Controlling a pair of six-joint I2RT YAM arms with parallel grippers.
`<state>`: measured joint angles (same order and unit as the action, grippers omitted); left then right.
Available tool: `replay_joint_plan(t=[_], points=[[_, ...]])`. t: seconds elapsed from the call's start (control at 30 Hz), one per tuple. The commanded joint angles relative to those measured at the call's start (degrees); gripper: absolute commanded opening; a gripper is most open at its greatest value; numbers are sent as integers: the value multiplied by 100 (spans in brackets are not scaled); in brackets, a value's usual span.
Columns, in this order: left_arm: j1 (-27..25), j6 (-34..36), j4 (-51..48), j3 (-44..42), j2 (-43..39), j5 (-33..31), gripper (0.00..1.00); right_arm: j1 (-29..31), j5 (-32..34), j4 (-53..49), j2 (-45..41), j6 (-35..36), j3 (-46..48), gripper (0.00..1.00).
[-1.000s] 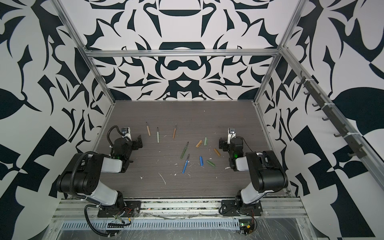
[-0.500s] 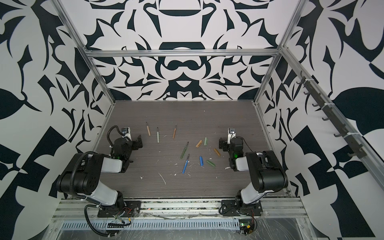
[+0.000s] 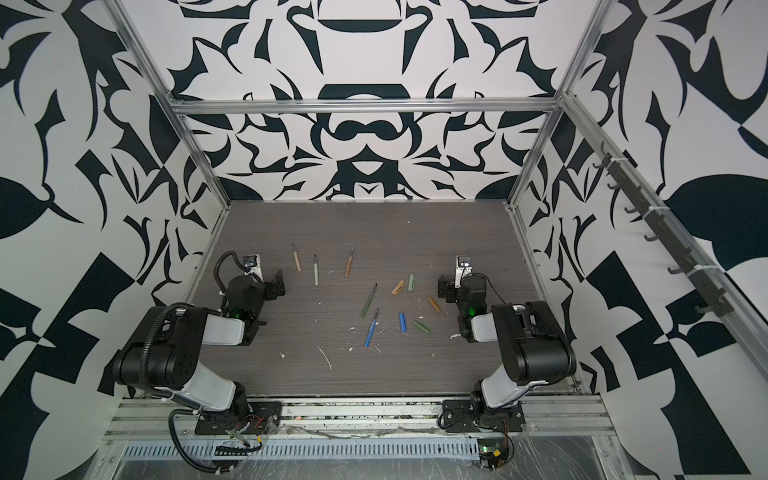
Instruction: Insert the pens into the pen caps
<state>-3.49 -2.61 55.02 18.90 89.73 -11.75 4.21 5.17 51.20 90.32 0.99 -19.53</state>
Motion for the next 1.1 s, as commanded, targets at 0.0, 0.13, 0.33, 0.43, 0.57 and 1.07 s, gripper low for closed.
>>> replay_joint_plan(t=[0.0, 0.13, 0.33, 0.43, 0.57, 1.07], points=[[23, -37, 32, 105, -13, -38, 99, -8, 32, 137, -107, -47, -72, 100], [-21, 17, 83, 84, -110, -292, 99, -12, 435, 65, -186, -200, -100, 100], [-126, -233, -2385, 727, -1946, -504, 99, 23, 1135, -3587, -1328, -638, -1891, 100], [-130, -1091, -3996, 1641, -2636, -434, 99, 35, 1498, -5735, -1557, -1847, -3171, 100], [-117, -3082, -6820, 3147, -3138, -578, 99, -68, 1212, -7435, -1422, -3465, -4080, 100], [-3, -3300, -7800, 2705, -5049, 1343, 96, 1098, 137, -8540, -2343, -3042, -3480, 36]])
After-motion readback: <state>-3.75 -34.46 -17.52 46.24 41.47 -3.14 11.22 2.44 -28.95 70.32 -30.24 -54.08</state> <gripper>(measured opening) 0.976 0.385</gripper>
